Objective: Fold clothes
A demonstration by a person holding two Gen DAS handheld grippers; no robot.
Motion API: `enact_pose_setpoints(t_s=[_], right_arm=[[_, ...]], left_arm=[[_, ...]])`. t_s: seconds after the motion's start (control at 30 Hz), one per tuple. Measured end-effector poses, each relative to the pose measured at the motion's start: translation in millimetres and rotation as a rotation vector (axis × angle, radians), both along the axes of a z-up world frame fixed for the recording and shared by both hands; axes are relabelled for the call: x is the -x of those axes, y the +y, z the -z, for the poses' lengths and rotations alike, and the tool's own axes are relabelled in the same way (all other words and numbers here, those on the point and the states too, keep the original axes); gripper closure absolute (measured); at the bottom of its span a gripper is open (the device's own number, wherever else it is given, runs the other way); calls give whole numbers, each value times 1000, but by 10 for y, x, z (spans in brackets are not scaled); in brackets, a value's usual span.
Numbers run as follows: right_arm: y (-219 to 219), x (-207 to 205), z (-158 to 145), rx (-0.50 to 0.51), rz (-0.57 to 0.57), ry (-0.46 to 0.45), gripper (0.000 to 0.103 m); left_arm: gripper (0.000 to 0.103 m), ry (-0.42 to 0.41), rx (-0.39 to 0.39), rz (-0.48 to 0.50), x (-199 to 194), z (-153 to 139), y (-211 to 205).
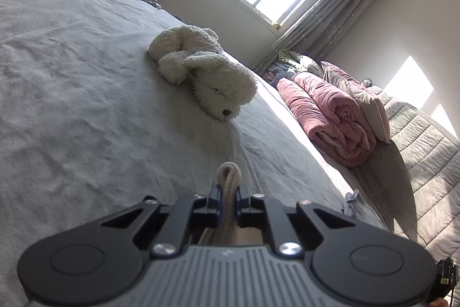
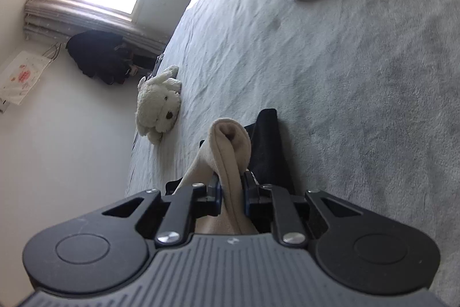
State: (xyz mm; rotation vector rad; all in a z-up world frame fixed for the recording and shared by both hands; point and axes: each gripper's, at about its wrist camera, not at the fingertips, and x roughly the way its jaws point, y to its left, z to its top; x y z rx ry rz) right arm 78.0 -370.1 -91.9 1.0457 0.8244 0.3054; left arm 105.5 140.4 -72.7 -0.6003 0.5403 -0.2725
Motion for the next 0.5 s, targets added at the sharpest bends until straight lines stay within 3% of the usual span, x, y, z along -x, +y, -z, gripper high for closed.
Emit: enact_pose_setpoints(t_s=[0.1,0.23,0.27,0.37,0.5], right_arm=[[-57,-83,160,-95,38,-1,78],[-142,-81,235,-190,60,-41,57],[-153,-58,210,-184,50,-53,51],[-173,14,131,-141,7,-91,50],[-97,101,51,-9,-119,-163,50]], left_arm=[[93,42,-13,-7,-96,96,-12],[90,88,15,7,-110,160,40],[88,91,37,15,-99,149,71],[69,77,88,44,-37,91,152],[67,89,89,63,9,96,152]])
